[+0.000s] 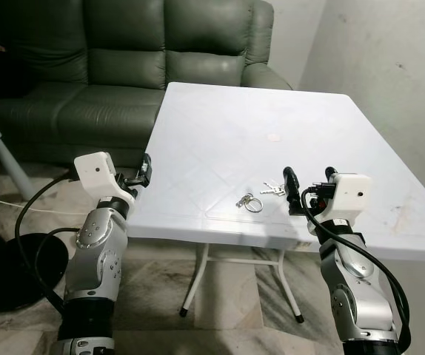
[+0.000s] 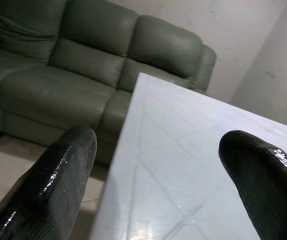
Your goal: Hang keys on a hook
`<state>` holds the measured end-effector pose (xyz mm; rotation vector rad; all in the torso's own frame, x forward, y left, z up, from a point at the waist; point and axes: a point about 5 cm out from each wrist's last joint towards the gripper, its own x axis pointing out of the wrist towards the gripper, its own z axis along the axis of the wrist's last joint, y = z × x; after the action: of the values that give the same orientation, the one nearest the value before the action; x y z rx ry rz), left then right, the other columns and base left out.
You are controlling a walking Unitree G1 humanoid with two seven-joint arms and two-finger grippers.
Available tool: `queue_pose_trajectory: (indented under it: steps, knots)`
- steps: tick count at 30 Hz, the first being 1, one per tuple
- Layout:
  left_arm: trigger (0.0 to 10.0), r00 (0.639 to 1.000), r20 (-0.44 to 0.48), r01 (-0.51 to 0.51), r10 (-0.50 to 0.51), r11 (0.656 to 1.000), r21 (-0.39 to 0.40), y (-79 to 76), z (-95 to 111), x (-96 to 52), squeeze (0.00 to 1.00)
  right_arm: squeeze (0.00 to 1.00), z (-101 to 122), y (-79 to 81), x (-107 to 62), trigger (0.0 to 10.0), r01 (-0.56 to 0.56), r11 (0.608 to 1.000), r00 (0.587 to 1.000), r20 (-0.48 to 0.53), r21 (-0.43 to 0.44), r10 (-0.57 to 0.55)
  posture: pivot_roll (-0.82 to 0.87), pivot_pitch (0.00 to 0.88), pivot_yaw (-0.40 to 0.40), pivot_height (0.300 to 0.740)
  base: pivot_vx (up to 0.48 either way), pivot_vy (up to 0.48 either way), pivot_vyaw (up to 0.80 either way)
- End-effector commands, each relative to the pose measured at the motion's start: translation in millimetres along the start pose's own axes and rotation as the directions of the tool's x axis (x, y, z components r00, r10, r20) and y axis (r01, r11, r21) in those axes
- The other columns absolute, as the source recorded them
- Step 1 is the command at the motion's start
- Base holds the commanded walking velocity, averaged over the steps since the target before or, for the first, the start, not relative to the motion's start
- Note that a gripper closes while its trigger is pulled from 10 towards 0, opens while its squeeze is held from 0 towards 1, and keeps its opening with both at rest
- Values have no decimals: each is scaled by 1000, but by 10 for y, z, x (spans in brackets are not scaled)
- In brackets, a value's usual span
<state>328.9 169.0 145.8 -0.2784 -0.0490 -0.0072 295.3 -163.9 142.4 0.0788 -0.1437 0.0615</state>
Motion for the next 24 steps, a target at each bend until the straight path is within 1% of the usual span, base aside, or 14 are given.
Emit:
queue_pose_trajectory:
  steps: [1, 24]
  knots:
    - [10000, 1000, 0, -3, 3, 1000, -13, 0, 26, 28, 0, 0, 35, 5, 7, 10000, 3, 1000, 1000, 7, -2, -3, -78, 24, -66, 740, 0, 409, 0]
    - [10000, 1000, 5, -10, 10, 1000, -18, 6, 34, 43, 0, 0, 33, 29, 8, 10000, -8, 1000, 1000, 1, -5, 8, -79, 19, -70, 740, 0, 434, 0]
